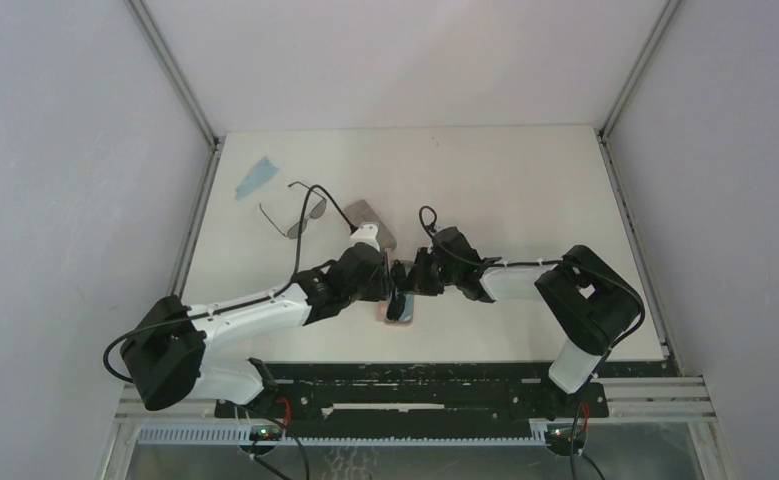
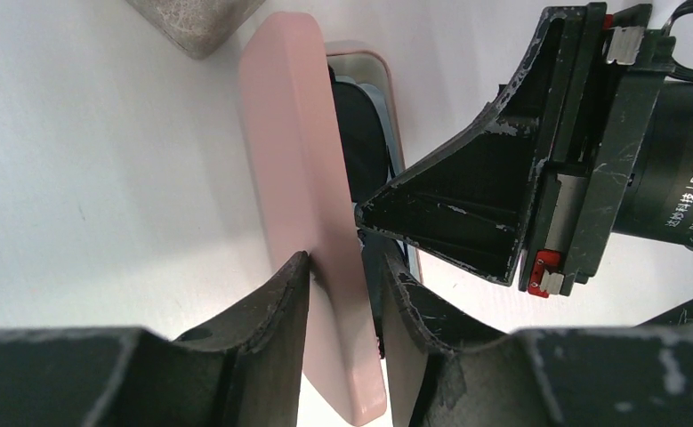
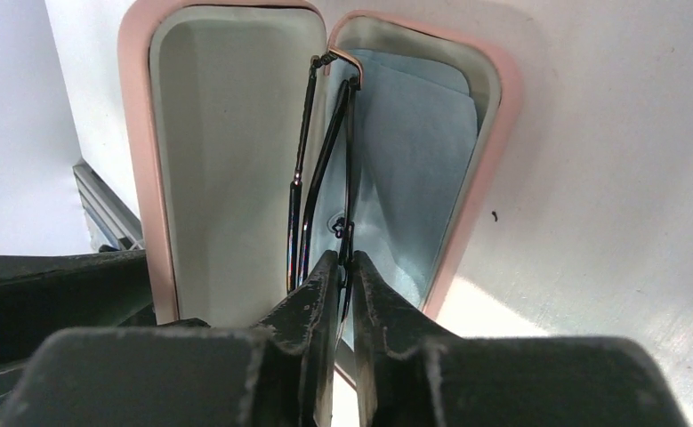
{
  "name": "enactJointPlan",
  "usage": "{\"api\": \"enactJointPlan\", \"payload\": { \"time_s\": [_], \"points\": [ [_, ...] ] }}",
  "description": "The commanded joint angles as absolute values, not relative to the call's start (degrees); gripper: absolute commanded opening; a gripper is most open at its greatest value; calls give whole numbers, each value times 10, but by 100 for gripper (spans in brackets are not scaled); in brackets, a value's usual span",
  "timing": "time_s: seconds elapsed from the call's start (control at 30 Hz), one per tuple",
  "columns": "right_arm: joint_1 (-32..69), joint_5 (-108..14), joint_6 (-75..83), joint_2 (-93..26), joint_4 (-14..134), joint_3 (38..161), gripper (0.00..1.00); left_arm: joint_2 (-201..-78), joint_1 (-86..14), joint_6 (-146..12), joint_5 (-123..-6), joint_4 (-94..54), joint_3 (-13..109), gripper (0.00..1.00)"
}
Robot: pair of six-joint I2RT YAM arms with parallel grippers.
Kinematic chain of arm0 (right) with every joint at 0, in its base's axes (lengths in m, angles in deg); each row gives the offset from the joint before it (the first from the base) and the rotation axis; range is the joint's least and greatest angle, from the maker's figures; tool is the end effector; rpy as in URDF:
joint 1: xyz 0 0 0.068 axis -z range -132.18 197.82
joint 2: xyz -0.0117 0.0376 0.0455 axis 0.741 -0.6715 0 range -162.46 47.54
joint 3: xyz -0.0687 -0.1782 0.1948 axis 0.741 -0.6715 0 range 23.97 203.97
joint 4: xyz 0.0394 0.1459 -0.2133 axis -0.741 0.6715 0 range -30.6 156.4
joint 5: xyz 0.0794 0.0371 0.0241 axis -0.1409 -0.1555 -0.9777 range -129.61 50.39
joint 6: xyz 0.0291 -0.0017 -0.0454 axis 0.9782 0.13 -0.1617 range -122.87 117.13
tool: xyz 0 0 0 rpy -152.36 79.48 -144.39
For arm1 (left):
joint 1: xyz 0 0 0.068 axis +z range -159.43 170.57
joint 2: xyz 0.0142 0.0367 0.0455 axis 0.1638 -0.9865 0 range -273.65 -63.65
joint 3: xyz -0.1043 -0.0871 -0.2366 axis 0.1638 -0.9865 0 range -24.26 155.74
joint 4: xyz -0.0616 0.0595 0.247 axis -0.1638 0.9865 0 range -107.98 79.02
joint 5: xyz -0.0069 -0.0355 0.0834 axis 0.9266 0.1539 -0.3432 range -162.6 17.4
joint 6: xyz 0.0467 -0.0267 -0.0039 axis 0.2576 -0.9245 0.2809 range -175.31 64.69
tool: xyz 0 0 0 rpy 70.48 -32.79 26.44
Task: Organize the sunglasses
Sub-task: Place the sunglasses in the sunglasses case.
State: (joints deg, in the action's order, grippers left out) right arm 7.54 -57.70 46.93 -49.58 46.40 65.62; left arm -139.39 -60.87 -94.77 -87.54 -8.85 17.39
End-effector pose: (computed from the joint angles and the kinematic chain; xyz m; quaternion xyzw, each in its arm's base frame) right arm 0.2374 0.2156 0.1348 0.0119 0.9060 0.3832 0.1794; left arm 0.1757 -0.2058 0.2075 0.0436 0.9105 -0.1968 0.3612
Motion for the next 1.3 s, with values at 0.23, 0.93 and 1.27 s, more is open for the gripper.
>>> {"api": "enactJointPlan", "payload": {
  "time_s": [0.23, 0.93, 1.27],
  "points": [
    [73, -514, 413, -436, 542, 684, 22, -1383, -607, -941, -878, -90, 187, 39],
    [50, -481, 384, -430, 597, 708, 10, -1380, -607, -941, -876, -89, 186, 38],
    [49, -477, 381, -459, 608, 728, 6, -1383, -607, -927, -876, -88, 186, 38]
  ]
}}
